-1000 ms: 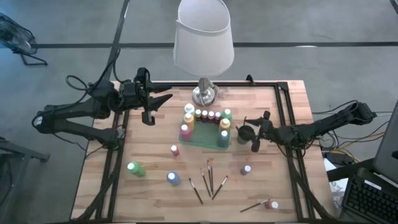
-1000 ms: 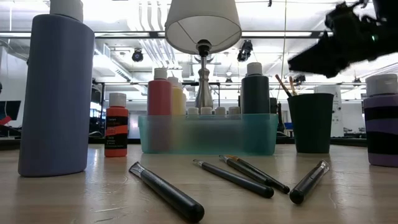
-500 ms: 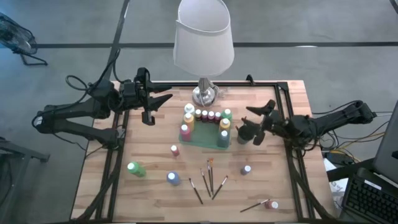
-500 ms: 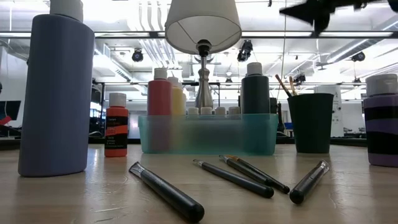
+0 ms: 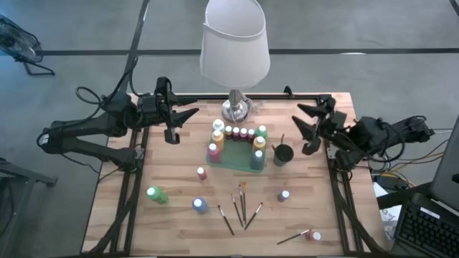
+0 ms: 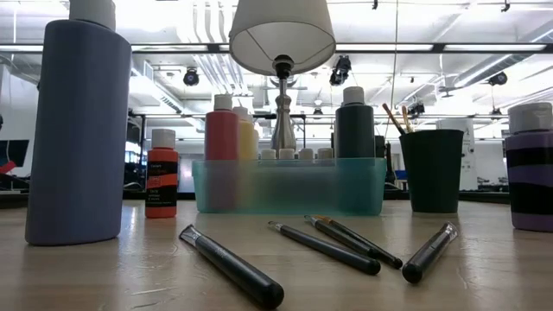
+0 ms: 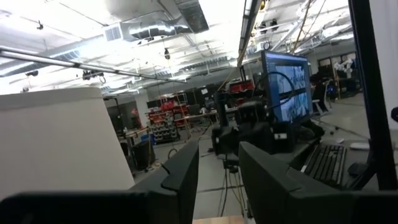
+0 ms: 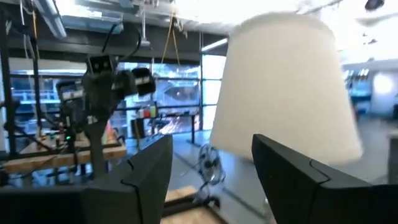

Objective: Pick & Place Paint Supplies
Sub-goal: Put the blue paint bottle into the green bin

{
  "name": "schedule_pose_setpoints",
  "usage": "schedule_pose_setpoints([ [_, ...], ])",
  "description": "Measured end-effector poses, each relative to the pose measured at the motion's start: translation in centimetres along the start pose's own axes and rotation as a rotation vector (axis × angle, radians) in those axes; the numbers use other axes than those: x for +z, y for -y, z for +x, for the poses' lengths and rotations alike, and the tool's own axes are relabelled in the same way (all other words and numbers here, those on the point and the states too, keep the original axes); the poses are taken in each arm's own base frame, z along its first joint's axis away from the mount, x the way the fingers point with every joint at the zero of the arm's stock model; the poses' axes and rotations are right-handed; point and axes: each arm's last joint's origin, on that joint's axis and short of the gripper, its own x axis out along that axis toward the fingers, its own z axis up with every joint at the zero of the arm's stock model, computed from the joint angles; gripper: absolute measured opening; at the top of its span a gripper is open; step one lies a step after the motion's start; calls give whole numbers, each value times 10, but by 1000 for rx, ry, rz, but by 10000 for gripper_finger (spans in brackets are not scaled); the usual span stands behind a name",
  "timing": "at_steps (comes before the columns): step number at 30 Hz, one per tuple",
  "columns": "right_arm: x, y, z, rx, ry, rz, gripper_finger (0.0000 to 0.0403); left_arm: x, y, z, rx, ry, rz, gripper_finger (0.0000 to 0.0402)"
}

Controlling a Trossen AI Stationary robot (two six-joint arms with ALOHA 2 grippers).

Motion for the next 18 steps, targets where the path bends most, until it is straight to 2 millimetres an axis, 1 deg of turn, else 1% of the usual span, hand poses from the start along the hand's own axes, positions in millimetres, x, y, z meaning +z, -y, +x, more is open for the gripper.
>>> schedule_pose_setpoints([
  [3, 16, 2, 1, -8, 36, -10, 205, 2, -1, 0, 27, 13, -8, 122],
  [5, 26, 4, 1, -14, 62, 12, 199, 2, -2, 0, 62, 14, -40, 122],
  [8, 39, 7, 2, -20, 90, 37, 192, 2, -2, 0, 66, 12, -75, 122],
  [18, 66, 13, 1, -33, 151, 92, 170, 0, -2, 1, 79, 5, -100, 122],
])
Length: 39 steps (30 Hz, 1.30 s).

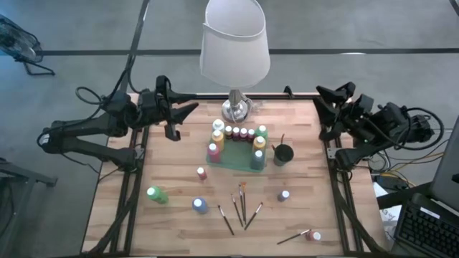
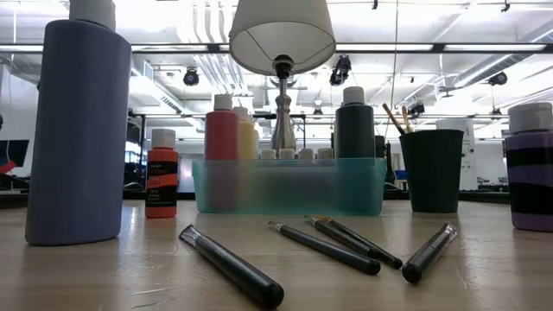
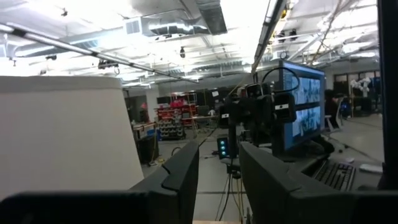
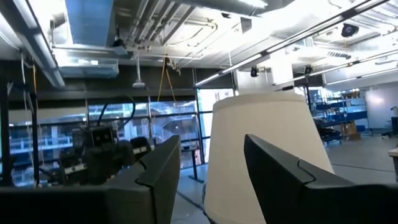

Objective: Pick & Place Paint Supplies
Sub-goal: Put the blue paint bottle into the green bin

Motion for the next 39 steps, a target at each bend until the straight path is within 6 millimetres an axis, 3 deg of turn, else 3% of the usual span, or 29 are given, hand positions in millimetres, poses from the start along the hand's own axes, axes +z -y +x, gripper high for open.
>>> schedule_pose_setpoints([
  [8, 16, 3, 1, -8, 36, 34, 148, 1, 0, 0, 7, 6, -111, 122],
  [15, 28, 5, 2, -3, 54, 165, 125, 2, -1, 0, 22, 19, -113, 122],
  [24, 36, -7, 12, 185, -42, 183, 92, 12, -2, -1, 29, 117, -140, 122],
  [32, 35, -39, 45, 283, -68, 48, 59, 9, -2, -3, 27, 80, -132, 122],
  [39, 15, -70, 82, 168, -168, -30, 34, 11, -1, -12, -45, 27, -167, 122],
])
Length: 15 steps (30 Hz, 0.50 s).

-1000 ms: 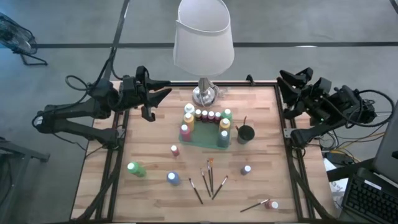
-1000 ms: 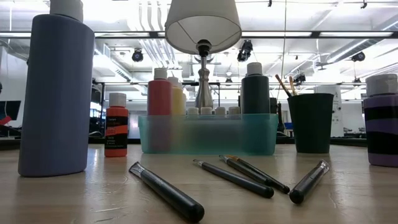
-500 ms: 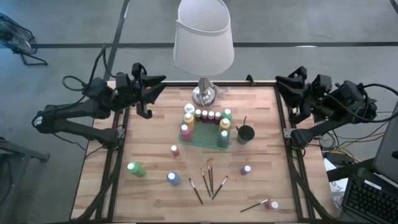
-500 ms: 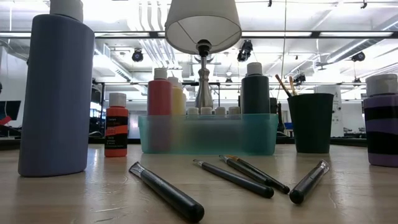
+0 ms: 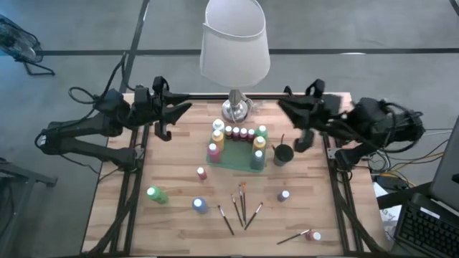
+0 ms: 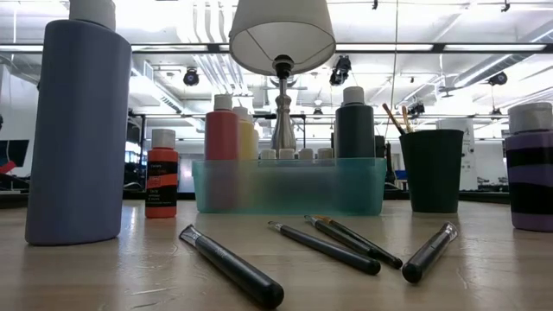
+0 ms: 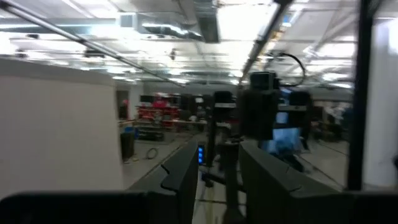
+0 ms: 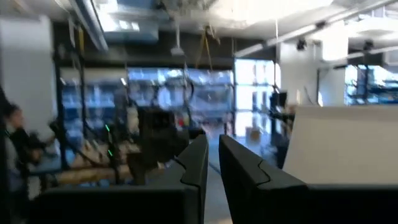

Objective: Pick & Place Paint Supplies
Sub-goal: Put the blue paint bottle into the green bin

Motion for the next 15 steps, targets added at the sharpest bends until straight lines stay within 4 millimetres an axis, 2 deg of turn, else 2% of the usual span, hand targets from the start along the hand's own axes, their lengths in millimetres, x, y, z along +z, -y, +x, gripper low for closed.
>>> schedule_pose_setpoints([
  [3, -10, -8, 11, 2, -100, 20, 27, 4, 1, -4, -45, 9, -7, 122],
  [7, -21, -10, 12, -5, -283, 72, 21, 6, 2, -9, -78, 1, -11, 122],
  [11, -31, -7, 1, 34, -513, 70, 18, -4, 2, -8, -75, -93, -2, 122],
  [15, -29, -3, -16, 93, -687, 114, 18, -19, 2, 0, -71, -189, 3, 122],
])
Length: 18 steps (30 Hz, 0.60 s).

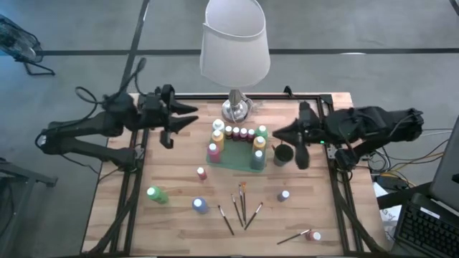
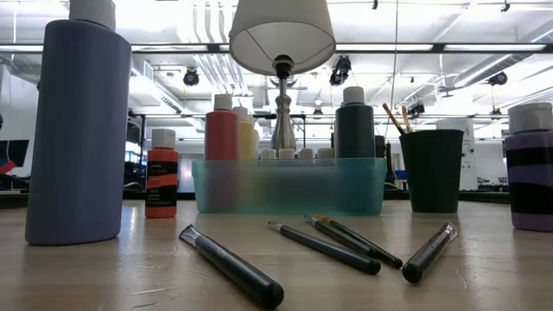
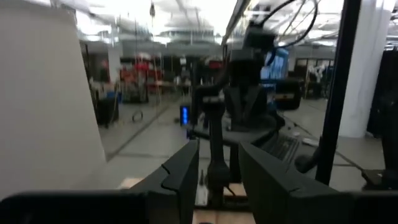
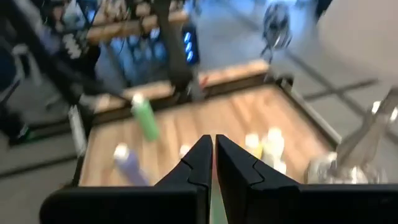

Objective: Pick & Place Paint Supplies
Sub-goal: Put the blue paint bottle into the green bin

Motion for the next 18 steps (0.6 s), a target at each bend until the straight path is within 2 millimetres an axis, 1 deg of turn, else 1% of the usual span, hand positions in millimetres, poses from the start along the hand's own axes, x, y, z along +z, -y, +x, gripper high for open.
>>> schedule_pose_setpoints([
  [2, -6, -3, -8, 8, -67, -21, 17, -5, 0, 6, 1, -22, -27, 122],
  [4, -14, -7, -11, -4, -119, -52, 15, -8, 0, 9, 1, -38, -37, 122],
  [9, -26, -22, -6, -45, -149, -116, 13, -16, 2, 8, -4, -126, -40, 122],
  [12, -32, -33, 0, -40, -171, -139, 12, -14, 2, 4, -6, -169, -53, 122],
  [15, -39, -41, 6, -19, -226, -103, 13, -12, 2, 0, 14, -177, -36, 122],
  [18, -49, -46, 10, -4, -345, -47, 13, -13, 0, 0, 64, -184, 14, 122],
])
